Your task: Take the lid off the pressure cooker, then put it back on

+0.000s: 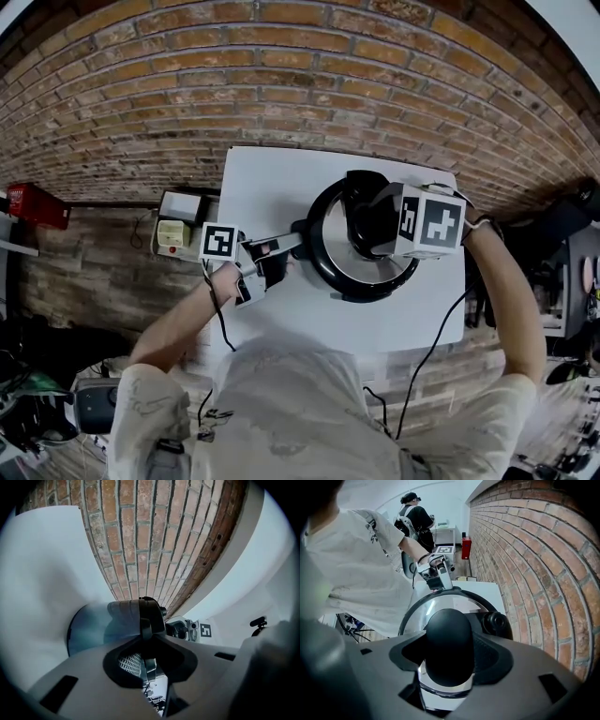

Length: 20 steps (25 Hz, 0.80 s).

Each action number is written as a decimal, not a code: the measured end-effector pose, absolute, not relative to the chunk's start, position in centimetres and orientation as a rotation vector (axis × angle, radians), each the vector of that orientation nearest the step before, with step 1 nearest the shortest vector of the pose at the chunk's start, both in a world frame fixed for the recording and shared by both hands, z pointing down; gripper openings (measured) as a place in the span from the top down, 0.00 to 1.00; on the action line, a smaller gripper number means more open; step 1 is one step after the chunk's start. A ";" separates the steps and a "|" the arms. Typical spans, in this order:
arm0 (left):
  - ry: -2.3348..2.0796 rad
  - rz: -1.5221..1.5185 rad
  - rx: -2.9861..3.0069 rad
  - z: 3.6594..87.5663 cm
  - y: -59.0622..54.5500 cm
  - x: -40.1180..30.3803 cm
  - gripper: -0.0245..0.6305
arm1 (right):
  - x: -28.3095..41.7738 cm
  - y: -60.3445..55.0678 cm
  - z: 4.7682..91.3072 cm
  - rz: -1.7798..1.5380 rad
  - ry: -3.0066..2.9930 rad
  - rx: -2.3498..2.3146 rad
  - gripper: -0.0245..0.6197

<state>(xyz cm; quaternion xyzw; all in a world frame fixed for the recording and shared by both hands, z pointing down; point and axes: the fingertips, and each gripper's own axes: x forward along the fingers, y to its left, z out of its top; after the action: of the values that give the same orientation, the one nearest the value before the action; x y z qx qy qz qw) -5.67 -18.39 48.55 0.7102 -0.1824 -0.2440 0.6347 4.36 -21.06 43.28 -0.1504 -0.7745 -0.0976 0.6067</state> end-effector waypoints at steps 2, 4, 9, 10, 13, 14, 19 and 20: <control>-0.416 -0.562 1.617 48.5 -18.4 -5.6 0.85 | 4.4 -21.1 43.2 -0.229 -1.782 -0.351 0.51; -0.414 -0.565 1.613 48.5 -18.4 -5.7 0.85 | 4.4 -20.9 43.1 -0.223 -1.777 -0.352 0.51; -0.416 -0.568 1.604 48.5 -18.4 -5.7 0.86 | 4.3 -21.1 43.2 -0.222 -1.762 -0.346 0.51; -0.419 -0.570 1.603 48.5 -18.4 -5.7 0.86 | 4.3 -21.1 43.2 -0.217 -1.757 -0.343 0.51; -0.425 -0.580 1.594 48.6 -18.4 -5.7 0.86 | 4.4 -21.2 43.4 -0.193 -1.755 -0.335 0.50; -0.428 -0.585 1.591 48.6 -18.4 -5.8 0.86 | 4.5 -21.2 43.4 -0.185 -1.756 -0.331 0.50; -0.444 -0.609 1.568 48.6 -18.5 -5.8 0.86 | 4.3 -21.3 43.3 -0.164 -1.760 -0.303 0.50; -0.446 -0.612 1.567 48.6 -18.5 -5.8 0.86 | 4.4 -21.4 43.4 -0.158 -1.758 -0.296 0.50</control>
<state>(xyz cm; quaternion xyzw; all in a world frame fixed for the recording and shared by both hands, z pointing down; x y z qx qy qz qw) -5.85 -18.50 48.56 0.6883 -0.1958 -0.2687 0.6447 4.37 -21.35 43.36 -0.1290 -0.7662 -0.0689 0.6257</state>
